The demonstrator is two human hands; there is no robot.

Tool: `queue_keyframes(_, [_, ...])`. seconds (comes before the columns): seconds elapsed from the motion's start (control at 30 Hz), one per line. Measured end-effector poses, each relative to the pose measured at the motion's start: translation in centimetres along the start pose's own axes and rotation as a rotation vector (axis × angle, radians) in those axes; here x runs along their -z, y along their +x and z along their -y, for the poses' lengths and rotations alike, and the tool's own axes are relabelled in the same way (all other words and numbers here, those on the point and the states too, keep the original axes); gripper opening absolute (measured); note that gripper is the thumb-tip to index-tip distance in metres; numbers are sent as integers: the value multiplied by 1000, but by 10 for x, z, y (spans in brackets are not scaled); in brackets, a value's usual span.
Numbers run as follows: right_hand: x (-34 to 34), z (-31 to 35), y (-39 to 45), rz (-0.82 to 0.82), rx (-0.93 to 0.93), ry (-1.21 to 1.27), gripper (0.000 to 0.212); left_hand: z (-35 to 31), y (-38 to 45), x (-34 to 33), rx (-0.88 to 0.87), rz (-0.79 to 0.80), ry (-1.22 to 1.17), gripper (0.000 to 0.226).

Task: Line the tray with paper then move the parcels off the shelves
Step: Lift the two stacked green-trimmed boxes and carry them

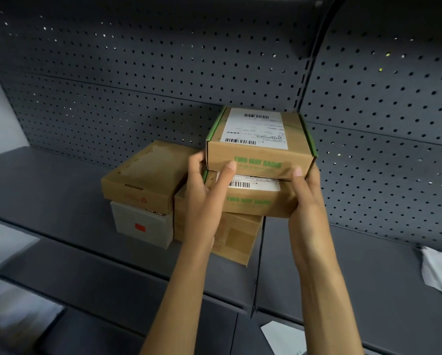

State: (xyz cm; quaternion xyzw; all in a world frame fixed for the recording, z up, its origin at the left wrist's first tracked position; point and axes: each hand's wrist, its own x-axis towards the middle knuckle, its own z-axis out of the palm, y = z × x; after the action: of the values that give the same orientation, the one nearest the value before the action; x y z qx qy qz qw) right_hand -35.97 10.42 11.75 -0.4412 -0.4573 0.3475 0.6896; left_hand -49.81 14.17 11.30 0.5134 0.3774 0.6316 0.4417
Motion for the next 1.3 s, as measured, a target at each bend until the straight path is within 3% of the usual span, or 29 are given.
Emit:
queue_keyframes(0.37, [70, 25, -24, -187, 71, -28, 49, -6, -31, -69, -30, 179, -25, 31])
queue_keyframes(0.53, [134, 47, -49, -312, 100, -64, 51, -7, -66, -128, -29, 282, -38, 31])
queue_keyframes(0.9, [299, 119, -142, -541, 123, -278, 69, -28, -195, -277, 67, 542, -168, 26])
queue_keyframes(1.3, [470, 207, -266, -785, 140, -431, 67, -51, -367, -429, 17, 768, -224, 45])
